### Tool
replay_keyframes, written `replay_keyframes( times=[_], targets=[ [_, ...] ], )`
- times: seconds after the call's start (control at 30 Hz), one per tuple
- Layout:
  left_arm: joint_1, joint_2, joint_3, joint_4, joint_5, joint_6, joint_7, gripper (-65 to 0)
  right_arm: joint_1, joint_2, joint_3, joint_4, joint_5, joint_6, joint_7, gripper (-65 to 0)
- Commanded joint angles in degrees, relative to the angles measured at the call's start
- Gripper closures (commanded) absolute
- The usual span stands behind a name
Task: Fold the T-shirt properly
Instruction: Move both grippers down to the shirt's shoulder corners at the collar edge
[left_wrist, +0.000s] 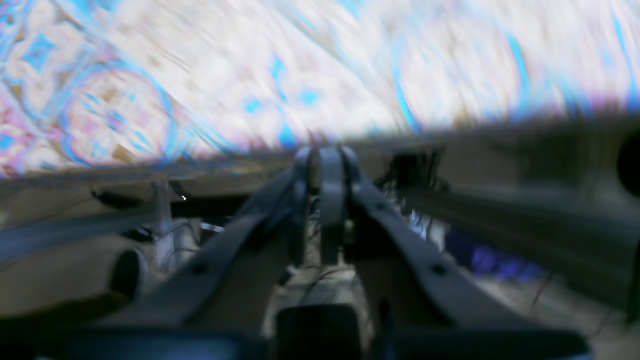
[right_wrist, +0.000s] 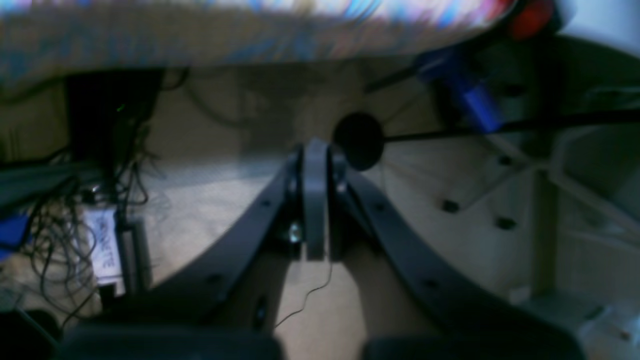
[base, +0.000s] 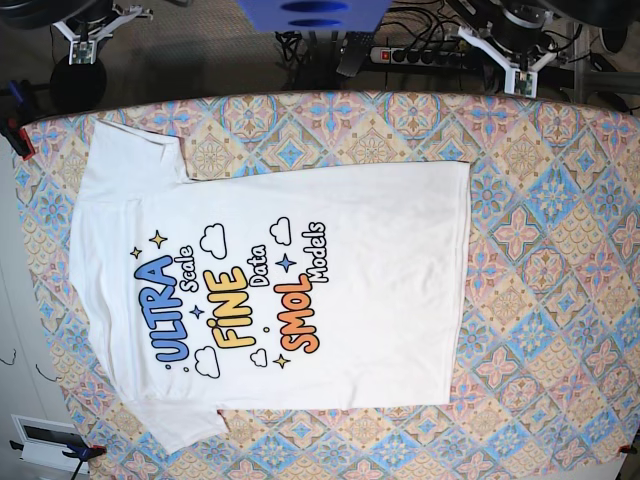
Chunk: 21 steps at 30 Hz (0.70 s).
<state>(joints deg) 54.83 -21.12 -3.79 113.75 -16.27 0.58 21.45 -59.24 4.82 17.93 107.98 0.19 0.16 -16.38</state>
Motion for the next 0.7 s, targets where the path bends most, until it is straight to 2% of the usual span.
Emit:
replay_keyframes(
  times=[0.0, 0.27, 0.53, 0.67],
  targets=[
    [-0.5, -0.2, 0.0, 1.1, -1.9, -0.3, 0.5, -8.4, -1.0, 0.1, 0.3, 1.7, -0.1, -0.1, 0.3, 0.0],
    [-13.5, 0.0, 0.0, -0.9, -16.2, -0.3, 9.3, -18.8, 3.4, 0.1, -5.2, 3.3, -0.1, -0.1, -0.3, 0.0],
    [-19.7, 0.2, -0.1, -9.5, -31.1, -0.2, 9.2, -41.2, 4.9, 0.1, -8.4, 3.3, -0.1, -0.1, -0.3, 0.0],
    [-23.2, 0.8, -2.1, -15.6, -38.0, -0.3, 9.1, -42.0, 5.6, 0.1, -8.4, 3.2, -0.1, -0.1, -0.3, 0.0]
  ],
)
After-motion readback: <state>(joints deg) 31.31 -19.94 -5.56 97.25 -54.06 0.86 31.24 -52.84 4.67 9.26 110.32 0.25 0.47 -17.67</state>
